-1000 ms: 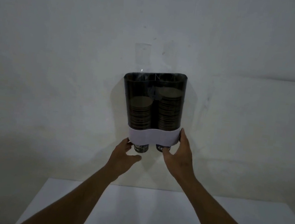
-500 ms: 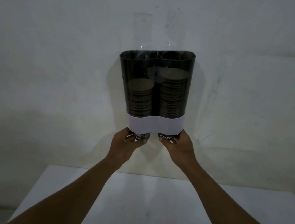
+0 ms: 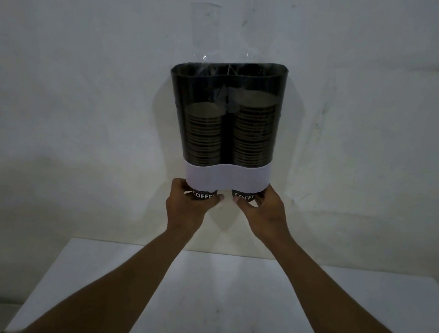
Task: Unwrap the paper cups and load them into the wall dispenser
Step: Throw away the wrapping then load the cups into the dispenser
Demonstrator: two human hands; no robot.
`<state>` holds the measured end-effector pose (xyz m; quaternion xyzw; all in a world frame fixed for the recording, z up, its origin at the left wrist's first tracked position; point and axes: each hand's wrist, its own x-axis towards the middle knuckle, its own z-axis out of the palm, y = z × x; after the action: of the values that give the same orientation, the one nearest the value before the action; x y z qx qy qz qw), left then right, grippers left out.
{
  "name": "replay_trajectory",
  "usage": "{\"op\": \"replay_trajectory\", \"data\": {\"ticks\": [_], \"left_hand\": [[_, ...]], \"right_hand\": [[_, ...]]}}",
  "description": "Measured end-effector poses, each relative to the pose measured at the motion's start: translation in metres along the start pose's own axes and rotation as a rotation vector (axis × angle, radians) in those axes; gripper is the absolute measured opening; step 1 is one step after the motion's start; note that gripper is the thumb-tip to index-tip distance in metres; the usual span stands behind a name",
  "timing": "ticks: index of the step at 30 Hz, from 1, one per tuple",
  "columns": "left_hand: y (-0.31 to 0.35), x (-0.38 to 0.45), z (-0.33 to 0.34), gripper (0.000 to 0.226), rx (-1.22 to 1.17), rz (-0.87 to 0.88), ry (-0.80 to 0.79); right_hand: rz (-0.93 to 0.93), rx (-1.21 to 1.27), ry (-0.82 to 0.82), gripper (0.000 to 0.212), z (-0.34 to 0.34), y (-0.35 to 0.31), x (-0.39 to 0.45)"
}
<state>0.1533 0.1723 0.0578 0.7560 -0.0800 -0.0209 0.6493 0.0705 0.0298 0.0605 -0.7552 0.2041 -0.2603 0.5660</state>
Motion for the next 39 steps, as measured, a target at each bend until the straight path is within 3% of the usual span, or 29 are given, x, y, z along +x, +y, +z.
{"op": "replay_trajectory", "data": {"ticks": [3,7,11,27,33,39], "left_hand": [[-0.001,-0.001,0.001,0.067,0.017,0.046,-0.013],[-0.011,0.002,-0.005,0.067,0.014,0.054,-0.144],[-0.012,0.003,-0.008,0.057,0.077,0.106,-0.104],[-0.008,0.005,-0.001,0.070,0.099,0.119,-0.032],[-0.012,0.004,-0.008,0.070,0.101,0.131,-0.078],[-0.028,-0.006,-0.035,0.089,0.170,0.111,-0.103]], "right_hand": [[-0.013,0.009,0.005,0.049,0.000,0.001,-0.001],[-0.037,0.002,0.019,0.052,0.003,0.004,-0.003],[-0.024,0.010,0.024,0.052,0.004,0.005,-0.001],[-0.008,-0.002,0.009,0.046,0.005,0.009,0.003],[-0.016,-0.016,0.006,0.056,0.006,0.010,-0.001],[0.051,-0.053,0.029,0.081,0.013,0.020,-0.025]]}}
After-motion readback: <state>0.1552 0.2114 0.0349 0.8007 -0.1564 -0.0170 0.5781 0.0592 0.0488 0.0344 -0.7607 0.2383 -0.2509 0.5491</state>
